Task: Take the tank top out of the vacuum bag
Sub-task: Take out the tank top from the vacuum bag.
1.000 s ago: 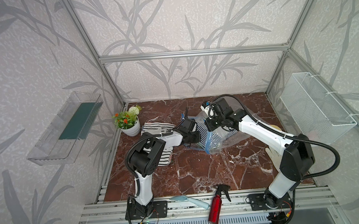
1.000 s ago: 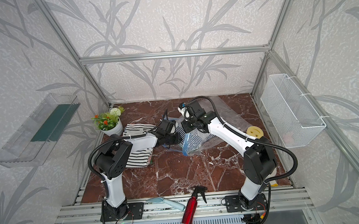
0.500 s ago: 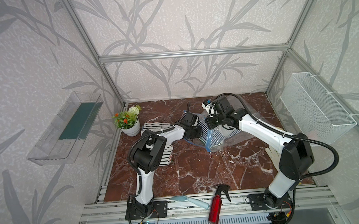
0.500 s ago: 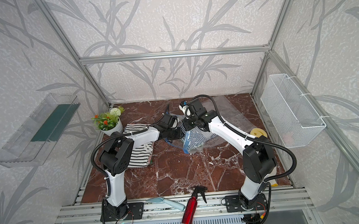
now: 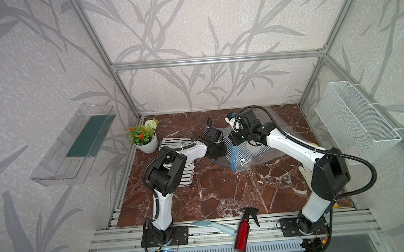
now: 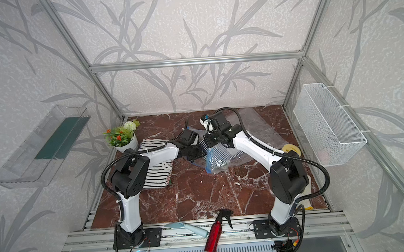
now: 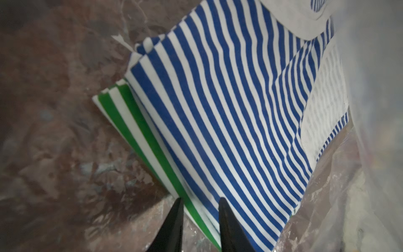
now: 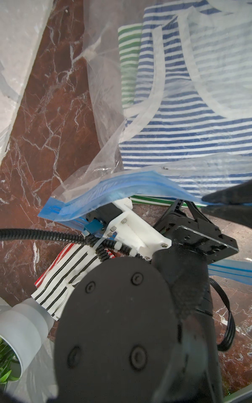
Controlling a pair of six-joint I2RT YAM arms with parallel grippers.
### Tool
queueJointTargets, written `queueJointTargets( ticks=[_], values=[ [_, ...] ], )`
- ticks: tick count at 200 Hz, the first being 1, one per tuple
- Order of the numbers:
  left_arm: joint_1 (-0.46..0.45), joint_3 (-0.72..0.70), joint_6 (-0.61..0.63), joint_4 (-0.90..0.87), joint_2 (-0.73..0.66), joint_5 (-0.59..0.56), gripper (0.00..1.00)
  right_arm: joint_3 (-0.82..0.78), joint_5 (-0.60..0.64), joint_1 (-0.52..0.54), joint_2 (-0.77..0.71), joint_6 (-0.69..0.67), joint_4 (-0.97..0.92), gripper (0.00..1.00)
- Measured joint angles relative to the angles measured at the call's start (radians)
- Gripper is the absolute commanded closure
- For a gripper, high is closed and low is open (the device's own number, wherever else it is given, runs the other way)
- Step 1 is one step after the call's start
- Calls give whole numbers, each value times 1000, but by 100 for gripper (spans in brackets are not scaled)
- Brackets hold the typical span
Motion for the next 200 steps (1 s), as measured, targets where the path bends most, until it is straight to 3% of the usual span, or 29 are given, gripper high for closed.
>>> queueJointTargets(
  ticks=[200],
  values=[
    [-15, 103, -59, -84, 68, -40, 76, 0, -16, 0, 0, 0, 7, 100]
  ],
)
